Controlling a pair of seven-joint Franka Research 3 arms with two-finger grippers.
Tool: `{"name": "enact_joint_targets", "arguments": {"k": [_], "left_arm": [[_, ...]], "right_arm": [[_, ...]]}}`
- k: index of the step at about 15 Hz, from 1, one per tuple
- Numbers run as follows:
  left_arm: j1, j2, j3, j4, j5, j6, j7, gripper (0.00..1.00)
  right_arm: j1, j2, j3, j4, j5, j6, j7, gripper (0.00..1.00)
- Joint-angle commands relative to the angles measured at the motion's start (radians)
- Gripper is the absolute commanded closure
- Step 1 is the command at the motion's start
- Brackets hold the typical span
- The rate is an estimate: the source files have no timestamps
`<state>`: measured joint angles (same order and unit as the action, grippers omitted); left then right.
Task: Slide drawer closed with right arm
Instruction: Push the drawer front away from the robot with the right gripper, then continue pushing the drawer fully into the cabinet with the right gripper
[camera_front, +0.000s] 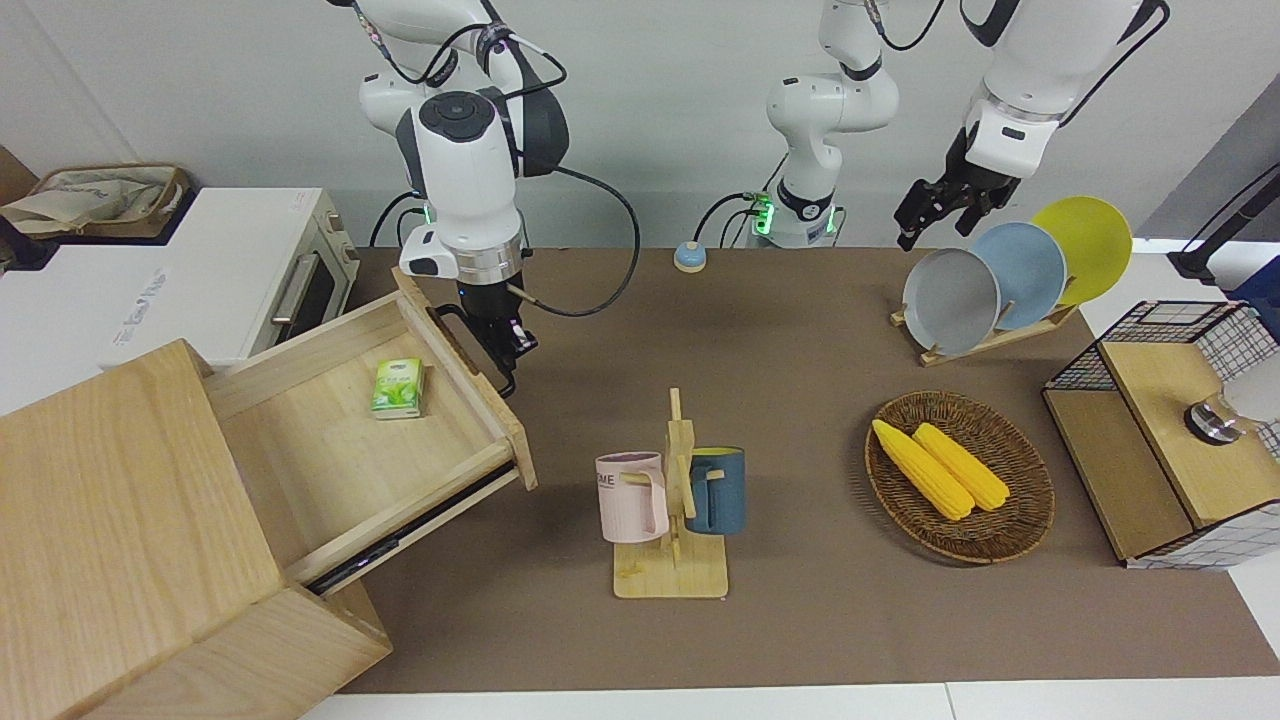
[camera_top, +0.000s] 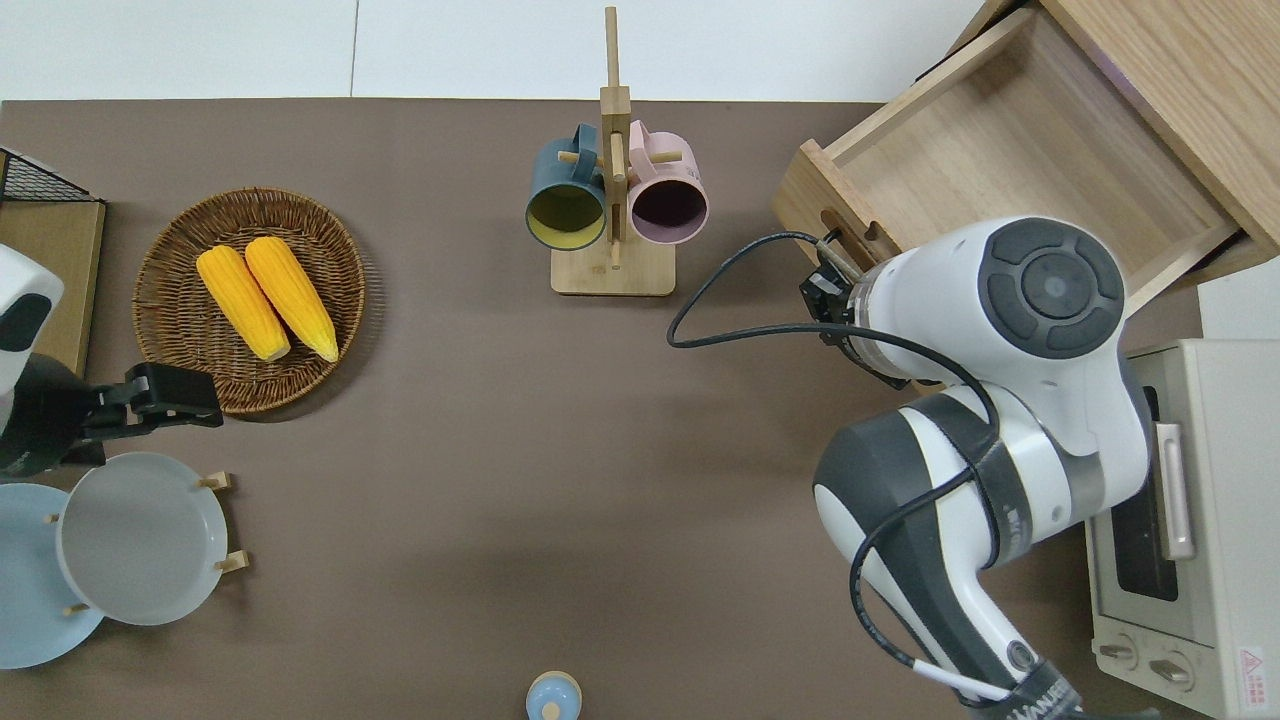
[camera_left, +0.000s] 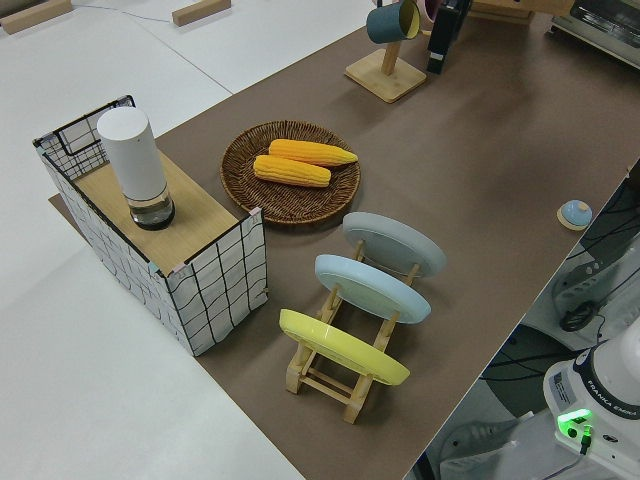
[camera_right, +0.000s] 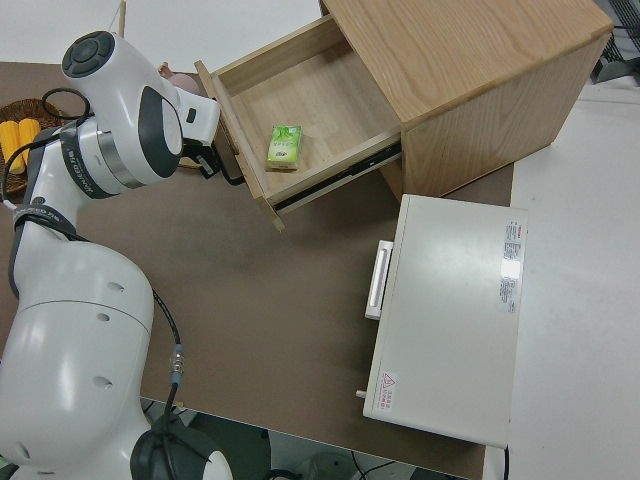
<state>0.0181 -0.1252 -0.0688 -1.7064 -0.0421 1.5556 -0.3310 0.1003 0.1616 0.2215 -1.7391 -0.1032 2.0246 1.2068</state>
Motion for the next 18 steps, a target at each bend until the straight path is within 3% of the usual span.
{"name": "enact_joint_targets", "arguments": {"k": [1,9,13,18], "left_arm": [[-0.001,-0.008,0.004,0.004,-0.001,-0.015,0.01,0.01],[-0.001,-0.008,0.004,0.004,-0.001,-0.017,0.009,0.01],[-0.001,-0.008,0.004,0.004,-0.001,-0.015,0.009,0.01],[-0.001,-0.008,0.004,0.004,-0.001,-0.017,0.009,0.01]], "right_arm": [[-0.039,0.053,0.01,0.071,-0.027,0.006,-0.03,1.0],[-0.088,0.081,-0.022,0.098,-0.041,0.037,-0.113,1.0],[-0.102,0.091,-0.077,0.098,-0.035,0.081,-0.188,1.0],[-0.123,0.104,-0.123,0.107,-0.033,0.126,-0.23,1.0]]}}
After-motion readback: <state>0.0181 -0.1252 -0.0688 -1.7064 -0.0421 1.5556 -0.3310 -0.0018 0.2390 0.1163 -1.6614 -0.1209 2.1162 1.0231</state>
